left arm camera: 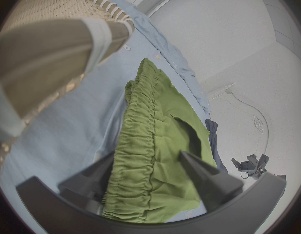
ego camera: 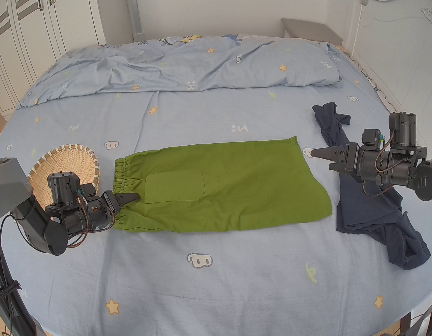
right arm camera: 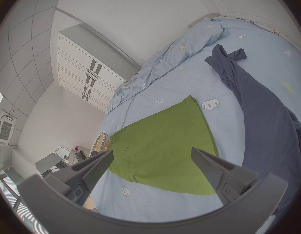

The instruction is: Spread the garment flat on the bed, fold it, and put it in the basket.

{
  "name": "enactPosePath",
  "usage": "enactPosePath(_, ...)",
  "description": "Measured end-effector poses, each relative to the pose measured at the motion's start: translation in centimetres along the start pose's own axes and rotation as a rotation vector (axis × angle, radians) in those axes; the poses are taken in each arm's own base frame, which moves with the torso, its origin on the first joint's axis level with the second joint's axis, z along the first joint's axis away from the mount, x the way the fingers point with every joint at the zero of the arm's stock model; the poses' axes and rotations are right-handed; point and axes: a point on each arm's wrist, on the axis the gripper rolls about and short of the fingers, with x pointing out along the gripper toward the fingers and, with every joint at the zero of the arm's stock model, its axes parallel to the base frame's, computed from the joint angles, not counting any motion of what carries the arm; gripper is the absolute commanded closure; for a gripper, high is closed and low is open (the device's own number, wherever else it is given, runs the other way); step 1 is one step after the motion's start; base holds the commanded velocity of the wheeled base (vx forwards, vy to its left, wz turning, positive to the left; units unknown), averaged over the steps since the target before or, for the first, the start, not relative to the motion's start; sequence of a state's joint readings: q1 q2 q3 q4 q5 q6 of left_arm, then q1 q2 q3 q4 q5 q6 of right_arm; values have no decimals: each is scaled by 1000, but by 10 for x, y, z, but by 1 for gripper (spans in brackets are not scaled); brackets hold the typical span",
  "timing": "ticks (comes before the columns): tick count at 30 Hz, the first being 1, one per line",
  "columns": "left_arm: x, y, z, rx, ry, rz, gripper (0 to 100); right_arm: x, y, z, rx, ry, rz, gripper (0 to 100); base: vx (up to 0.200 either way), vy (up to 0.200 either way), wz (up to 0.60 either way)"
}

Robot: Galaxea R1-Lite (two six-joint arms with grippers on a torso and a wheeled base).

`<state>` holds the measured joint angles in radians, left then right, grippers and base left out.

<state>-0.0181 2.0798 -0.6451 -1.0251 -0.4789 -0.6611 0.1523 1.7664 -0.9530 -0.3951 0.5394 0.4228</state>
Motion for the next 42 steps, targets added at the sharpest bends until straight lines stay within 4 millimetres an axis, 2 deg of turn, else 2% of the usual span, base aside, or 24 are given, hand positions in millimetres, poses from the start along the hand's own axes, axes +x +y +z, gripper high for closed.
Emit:
enactPosePath(7,-1,-1,1,-15,6,-15,100,0,-2,1,3,-5,-8,0,0,0,0)
enactPosePath(12,-6,-5,4,-13,-4,-21,100,7,-13,0,10,13,-35,0,0,0,0)
enactPosePath(24,-15,-15,9,3,-25,-42,100,45,-73,-11,12,137,-157,0,0,0,0)
enactPosePath(27,-15,-16,9,5,-28,-43,100,51,-82,-15,25,154,-168,0,0,0,0)
enactPosePath(31,-16,-17,9,7,-29,-44,100,57,-88,-21,40,179,-170,0,0,0,0)
enactPosePath(42,-16,-18,9,9,-30,-45,100,66,-85,-33,73,253,-84,0,0,0,0)
